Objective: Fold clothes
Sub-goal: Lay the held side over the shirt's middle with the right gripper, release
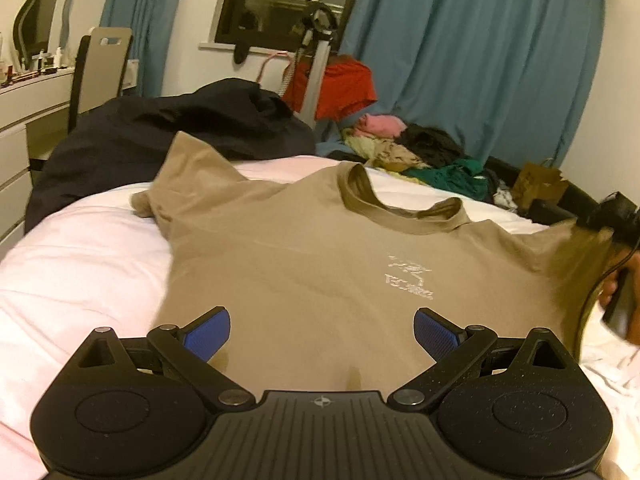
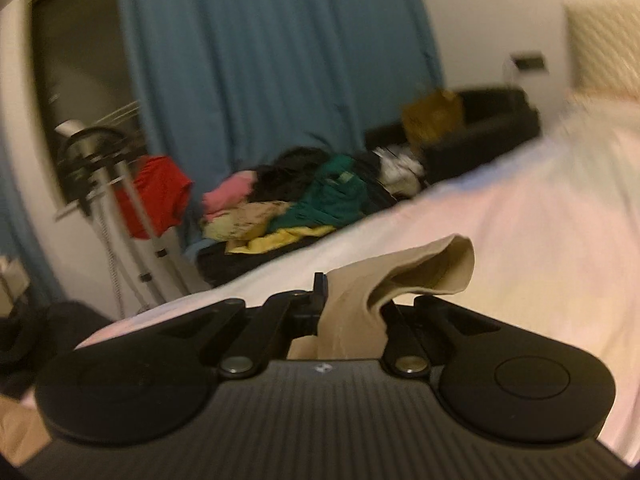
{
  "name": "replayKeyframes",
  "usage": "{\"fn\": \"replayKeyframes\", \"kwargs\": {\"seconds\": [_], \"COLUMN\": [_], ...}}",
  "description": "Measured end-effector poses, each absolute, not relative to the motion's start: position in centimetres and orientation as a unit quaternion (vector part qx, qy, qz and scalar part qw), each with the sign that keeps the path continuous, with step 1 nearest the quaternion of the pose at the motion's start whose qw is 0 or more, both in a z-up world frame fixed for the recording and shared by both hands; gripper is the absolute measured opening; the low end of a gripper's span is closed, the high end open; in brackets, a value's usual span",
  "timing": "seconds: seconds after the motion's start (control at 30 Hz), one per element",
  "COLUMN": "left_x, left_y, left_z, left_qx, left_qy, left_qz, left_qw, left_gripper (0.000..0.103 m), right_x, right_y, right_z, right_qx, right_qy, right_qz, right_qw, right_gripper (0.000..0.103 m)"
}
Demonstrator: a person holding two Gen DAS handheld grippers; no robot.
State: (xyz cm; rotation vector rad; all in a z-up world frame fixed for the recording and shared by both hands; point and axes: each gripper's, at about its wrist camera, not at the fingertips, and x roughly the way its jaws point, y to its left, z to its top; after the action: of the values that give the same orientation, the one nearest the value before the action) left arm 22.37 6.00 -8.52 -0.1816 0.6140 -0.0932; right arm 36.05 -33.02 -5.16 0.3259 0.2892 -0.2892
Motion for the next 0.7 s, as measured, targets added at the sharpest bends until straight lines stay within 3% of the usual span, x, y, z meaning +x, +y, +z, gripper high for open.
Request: {"fn": "replayKeyframes", "kwargs": {"seconds": [0.37, 0.7], "left_x": [22.2, 23.6], "left_y": [10.7, 12.9], "left_z": [-7.8, -9.8], "left_qx": [-0.125, -0.146], "left_qy": [0.311, 0.330], "left_qz": [-0.026, -0.013], "left_qw": [0.942, 0.932], "left_gripper": [0.100, 0.100], "right_x": [39.2, 44.0], "right_y": [-15.2, -7.6], "right_z": [-1.7, -7.4], "right_qx": [0.022, -0.008], "right_qy": [0.158, 0.238], "right_qz": [-0.010, 0.031], "right_qw": [0.987, 0.971], "right_gripper": [0.004, 0.007]}}
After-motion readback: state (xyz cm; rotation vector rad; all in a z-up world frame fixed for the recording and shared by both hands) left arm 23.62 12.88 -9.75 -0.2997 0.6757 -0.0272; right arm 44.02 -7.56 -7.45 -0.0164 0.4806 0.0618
